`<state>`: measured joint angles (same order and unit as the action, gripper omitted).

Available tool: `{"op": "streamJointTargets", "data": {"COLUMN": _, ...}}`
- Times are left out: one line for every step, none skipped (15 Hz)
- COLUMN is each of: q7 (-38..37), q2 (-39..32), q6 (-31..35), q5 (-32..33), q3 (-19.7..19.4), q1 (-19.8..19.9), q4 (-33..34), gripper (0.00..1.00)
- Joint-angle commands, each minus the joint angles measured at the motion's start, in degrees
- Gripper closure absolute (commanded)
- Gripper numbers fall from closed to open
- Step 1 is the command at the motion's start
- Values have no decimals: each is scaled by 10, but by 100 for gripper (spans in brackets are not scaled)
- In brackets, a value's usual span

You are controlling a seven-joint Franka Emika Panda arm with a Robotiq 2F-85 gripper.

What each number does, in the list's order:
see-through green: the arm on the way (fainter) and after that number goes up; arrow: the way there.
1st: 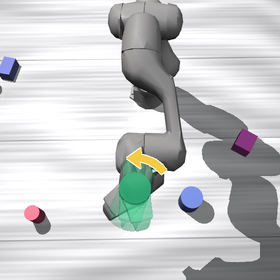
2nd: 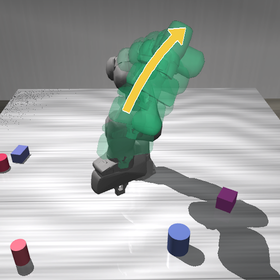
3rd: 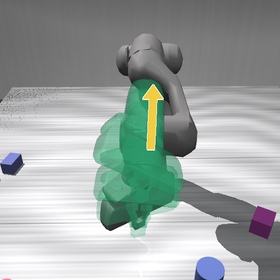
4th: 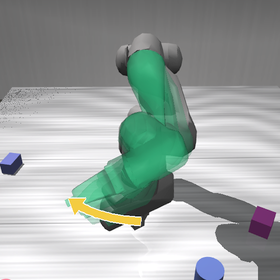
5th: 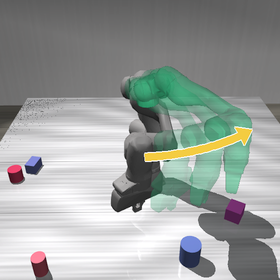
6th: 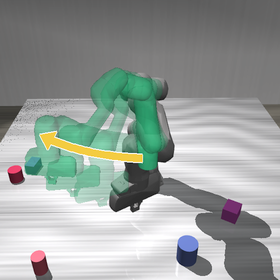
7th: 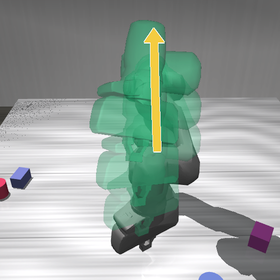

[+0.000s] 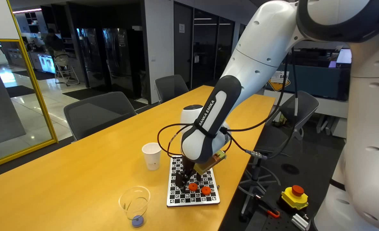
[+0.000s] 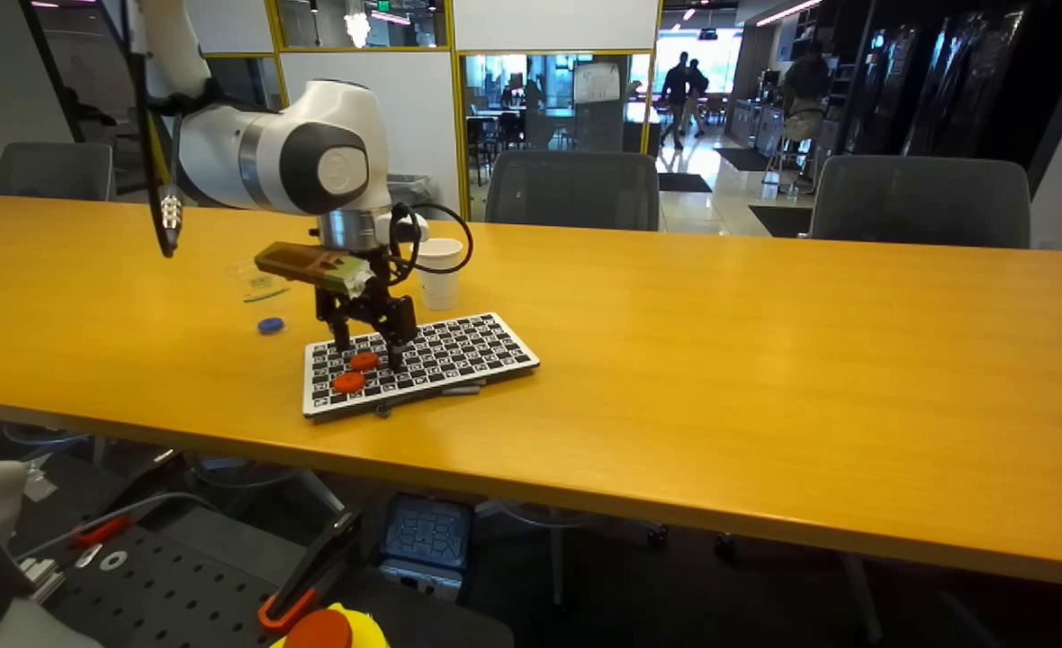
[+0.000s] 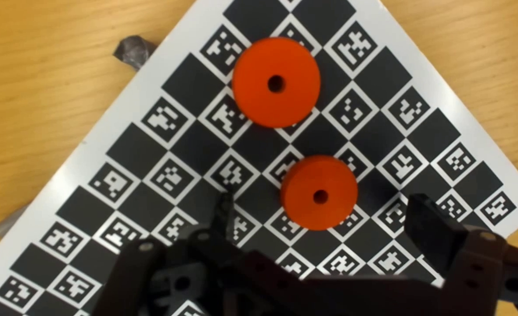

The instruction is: Put the orange objects in the white cup and the other objects inside the transparent cup.

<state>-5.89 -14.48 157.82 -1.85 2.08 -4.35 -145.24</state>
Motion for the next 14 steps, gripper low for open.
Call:
{"op": "streamJointTargets", "data": {"q7": -26, "q2": 27, "q6": 20, "q5": 15, "q3": -8, "q1": -10, "q4": -27, "gripper": 0}}
{"op": "streamJointTargets", "data": {"q7": -32, "q2": 30, "q6": 20, "q5": 19, "q3": -10, "q1": -12, "q4": -31, "gripper": 0}}
{"op": "streamJointTargets", "data": {"q7": -37, "q2": 35, "q6": 20, "q5": 23, "q3": -11, "q1": -14, "q4": -35, "gripper": 0}}
{"op": "streamJointTargets", "data": {"q7": -44, "q2": 39, "q6": 22, "q5": 28, "q3": -13, "q1": -16, "q4": -39, "gripper": 0}}
{"op": "streamJointTargets", "data": {"q7": -49, "q2": 42, "q6": 23, "q5": 32, "q3": -14, "q1": -17, "q4": -41, "gripper": 0}}
{"op": "streamJointTargets", "data": {"q7": -54, "q2": 44, "q6": 24, "q5": 37, "q3": -15, "q1": -18, "q4": -43, "gripper": 0}}
{"op": "streamJointTargets", "data": {"q7": -58, "q2": 46, "q6": 25, "q5": 40, "q3": -16, "q1": -19, "q4": -44, "gripper": 0}}
{"op": "streamJointTargets", "data": {"q7": -61, "q2": 47, "q6": 23, "q5": 43, "q3": -16, "q1": -20, "q4": -44, "gripper": 0}}
{"op": "streamJointTargets", "data": {"q7": -66, "q2": 48, "q6": 21, "q5": 48, "q3": -16, "q1": -21, "q4": -44, "gripper": 0}}
{"op": "streamJointTargets", "data": {"q7": -70, "q2": 50, "q6": 21, "q5": 52, "q3": -17, "q1": -22, "q4": -45, "gripper": 0}}
{"op": "streamJointTargets", "data": {"q7": -73, "q2": 50, "q6": 20, "q5": 54, "q3": -16, "q1": -23, "q4": -44, "gripper": 0}}
{"op": "streamJointTargets", "data": {"q7": -75, "q2": 50, "q6": 19, "q5": 56, "q3": -16, "q1": -23, "q4": -44, "gripper": 0}}
{"op": "streamJointTargets", "data": {"q7": -75, "q2": 50, "q6": 19, "q5": 55, "q3": -15, "q1": -23, "q4": -44, "gripper": 0}}
{"op": "streamJointTargets", "data": {"q7": -76, "q2": 50, "q6": 19, "q5": 54, "q3": -15, "q1": -23, "q4": -44, "gripper": 0}}
